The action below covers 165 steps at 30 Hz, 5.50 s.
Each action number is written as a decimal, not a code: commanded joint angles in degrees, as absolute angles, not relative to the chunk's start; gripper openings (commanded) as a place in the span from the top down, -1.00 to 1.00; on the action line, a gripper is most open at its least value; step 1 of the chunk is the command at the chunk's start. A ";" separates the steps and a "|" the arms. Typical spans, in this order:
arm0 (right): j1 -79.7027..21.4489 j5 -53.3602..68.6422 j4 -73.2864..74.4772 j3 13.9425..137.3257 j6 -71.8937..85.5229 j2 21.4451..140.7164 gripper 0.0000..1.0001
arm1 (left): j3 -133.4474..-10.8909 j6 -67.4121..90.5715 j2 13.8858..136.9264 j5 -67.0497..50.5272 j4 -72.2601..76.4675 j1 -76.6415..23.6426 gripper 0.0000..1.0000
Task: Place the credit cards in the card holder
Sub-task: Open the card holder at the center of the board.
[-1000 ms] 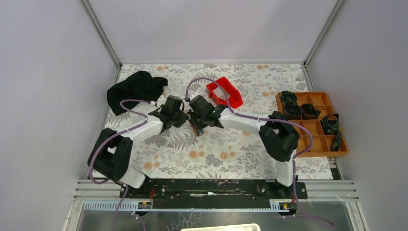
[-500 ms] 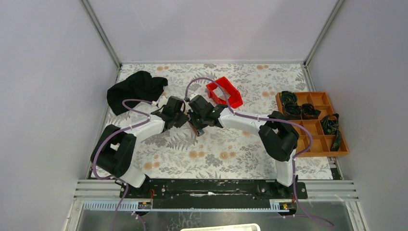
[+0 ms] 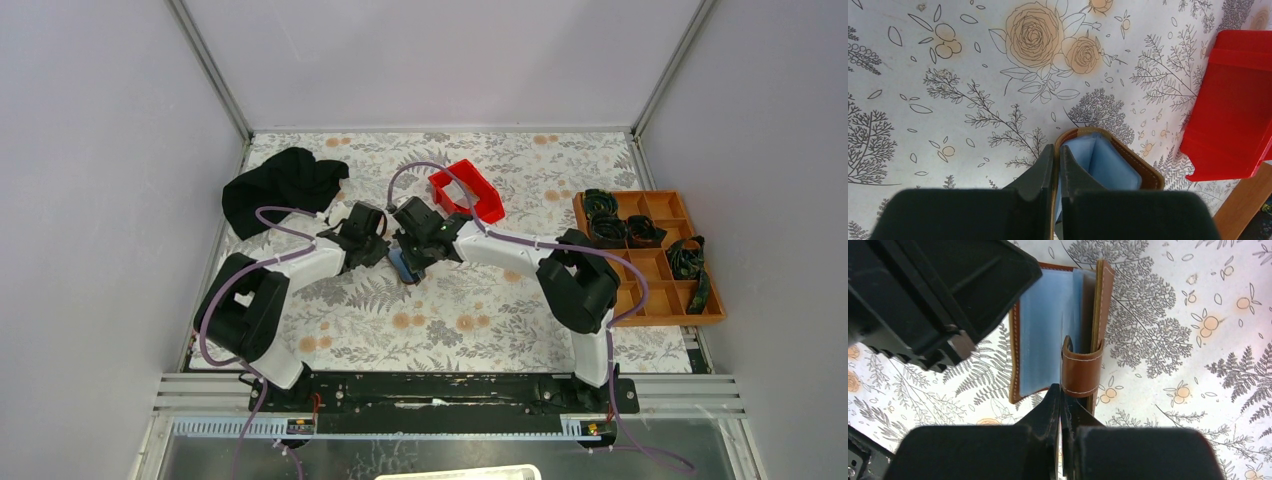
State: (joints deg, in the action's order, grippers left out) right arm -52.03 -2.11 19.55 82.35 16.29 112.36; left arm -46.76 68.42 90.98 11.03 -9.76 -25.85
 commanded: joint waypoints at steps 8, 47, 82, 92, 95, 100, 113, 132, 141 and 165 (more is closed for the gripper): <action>-48.38 -2.73 24.17 84.26 15.60 112.25 1.00 | -47.55 64.18 92.83 14.59 -8.30 -26.07 1.00; -36.83 18.60 26.78 90.68 14.15 120.05 1.00 | -52.95 52.79 98.20 17.71 -11.85 -26.06 0.74; -38.00 13.58 22.77 82.25 20.25 117.99 1.00 | -48.22 59.97 86.40 11.10 -13.91 -29.47 0.45; -38.36 12.70 22.42 81.04 20.26 117.29 1.00 | -48.25 61.63 86.06 11.67 -14.15 -30.72 0.47; -38.41 12.60 22.41 81.01 20.22 117.31 1.00 | -48.66 62.75 85.06 11.60 -14.00 -30.97 0.49; -38.41 12.50 22.33 80.82 20.20 117.08 1.00 | -48.70 64.29 85.04 10.94 -12.34 -31.69 0.57; -38.41 11.66 22.62 81.10 20.04 115.98 1.00 | -47.11 63.78 91.13 13.18 -12.89 -33.20 0.79; -38.32 11.07 23.19 83.25 19.49 115.20 1.00 | -44.73 63.79 91.35 14.77 -14.51 -33.20 0.81; -38.32 10.75 21.10 83.79 19.37 113.82 1.00 | -43.98 63.34 91.56 15.33 -14.41 -33.14 0.81; -36.50 19.09 13.30 83.85 20.61 113.86 1.00 | -44.44 62.31 92.28 16.08 -14.99 -33.20 0.81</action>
